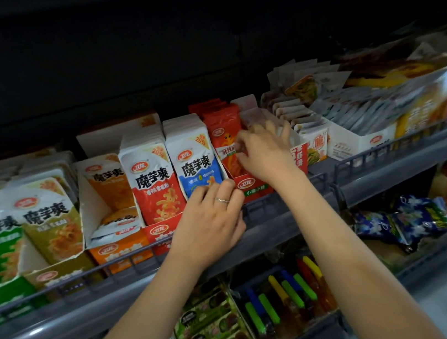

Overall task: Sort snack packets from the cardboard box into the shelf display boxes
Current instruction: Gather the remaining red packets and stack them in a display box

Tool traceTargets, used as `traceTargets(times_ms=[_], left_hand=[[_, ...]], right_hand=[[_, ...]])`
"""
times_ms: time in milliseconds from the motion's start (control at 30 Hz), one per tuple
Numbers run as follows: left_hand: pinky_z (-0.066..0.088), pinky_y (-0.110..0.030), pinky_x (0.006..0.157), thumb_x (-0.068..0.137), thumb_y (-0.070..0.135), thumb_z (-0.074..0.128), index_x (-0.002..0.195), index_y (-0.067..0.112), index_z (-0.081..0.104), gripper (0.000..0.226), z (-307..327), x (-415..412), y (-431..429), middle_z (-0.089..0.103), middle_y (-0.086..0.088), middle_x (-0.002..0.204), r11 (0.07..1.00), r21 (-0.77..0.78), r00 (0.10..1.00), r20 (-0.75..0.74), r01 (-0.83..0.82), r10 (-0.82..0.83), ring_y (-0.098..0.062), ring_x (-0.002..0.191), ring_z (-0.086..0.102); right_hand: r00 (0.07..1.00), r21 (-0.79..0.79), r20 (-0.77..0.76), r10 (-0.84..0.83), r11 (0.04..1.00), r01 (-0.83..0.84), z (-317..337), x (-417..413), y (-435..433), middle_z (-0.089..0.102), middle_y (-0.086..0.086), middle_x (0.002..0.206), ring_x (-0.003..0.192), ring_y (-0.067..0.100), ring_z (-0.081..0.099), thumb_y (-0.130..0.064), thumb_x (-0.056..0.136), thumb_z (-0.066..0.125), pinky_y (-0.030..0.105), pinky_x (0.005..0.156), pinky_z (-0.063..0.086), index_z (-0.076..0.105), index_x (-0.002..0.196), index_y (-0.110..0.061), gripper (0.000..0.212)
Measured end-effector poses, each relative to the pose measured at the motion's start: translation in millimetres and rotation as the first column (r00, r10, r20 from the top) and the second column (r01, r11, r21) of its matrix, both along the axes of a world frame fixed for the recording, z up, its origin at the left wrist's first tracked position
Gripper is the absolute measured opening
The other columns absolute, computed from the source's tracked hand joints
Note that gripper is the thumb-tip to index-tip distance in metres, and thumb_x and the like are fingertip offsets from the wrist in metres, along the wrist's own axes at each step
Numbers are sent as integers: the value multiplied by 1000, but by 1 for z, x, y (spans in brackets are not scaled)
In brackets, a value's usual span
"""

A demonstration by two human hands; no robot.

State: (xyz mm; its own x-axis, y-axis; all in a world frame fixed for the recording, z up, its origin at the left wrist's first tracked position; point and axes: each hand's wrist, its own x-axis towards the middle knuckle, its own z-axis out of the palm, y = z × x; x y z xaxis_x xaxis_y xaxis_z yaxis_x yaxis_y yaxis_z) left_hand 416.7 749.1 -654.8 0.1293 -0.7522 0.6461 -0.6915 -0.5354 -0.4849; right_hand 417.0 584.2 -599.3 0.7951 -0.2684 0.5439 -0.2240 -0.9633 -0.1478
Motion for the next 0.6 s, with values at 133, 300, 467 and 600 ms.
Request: traceTargets(times_ms=[133,300,467,600], left_hand=[[37,-39,75,85,27,45,95,9,45,20,1,0,0,60,-15,102,1000,-4,1000,6,1,-1,-29,80,59],[36,-38,74,83,26,46,93,9,46,19,1,-1,0,60,-14,99,1000,-7,1000,2,16,-16,-29,78,58],[39,-39,73,83,26,47,91,9,48,18,0,0,-1,59,-15,99,1000,-4,1000,-1,22,-22,-29,78,57],[39,-39,73,82,26,48,91,9,48,19,0,0,0,59,-15,100,1000,-5,1000,13,27,-27,-29,79,55]], right_hand=[[995,63,96,-35,998,29,0,5,3,49,6,124,123,28,36,-49,82,63,45,104,18,56,112,-18,43],[973,68,205,105,990,-121,0,13,13,31,13,139,131,32,31,-31,79,70,43,110,18,32,138,-16,71],[993,129,31,113,985,-116,-1,18,13,14,17,149,139,35,17,-30,84,64,46,114,10,15,147,-20,80],[999,190,38,1,982,-8,0,20,10,15,16,150,140,33,16,-28,83,65,47,115,5,18,145,-17,78]])
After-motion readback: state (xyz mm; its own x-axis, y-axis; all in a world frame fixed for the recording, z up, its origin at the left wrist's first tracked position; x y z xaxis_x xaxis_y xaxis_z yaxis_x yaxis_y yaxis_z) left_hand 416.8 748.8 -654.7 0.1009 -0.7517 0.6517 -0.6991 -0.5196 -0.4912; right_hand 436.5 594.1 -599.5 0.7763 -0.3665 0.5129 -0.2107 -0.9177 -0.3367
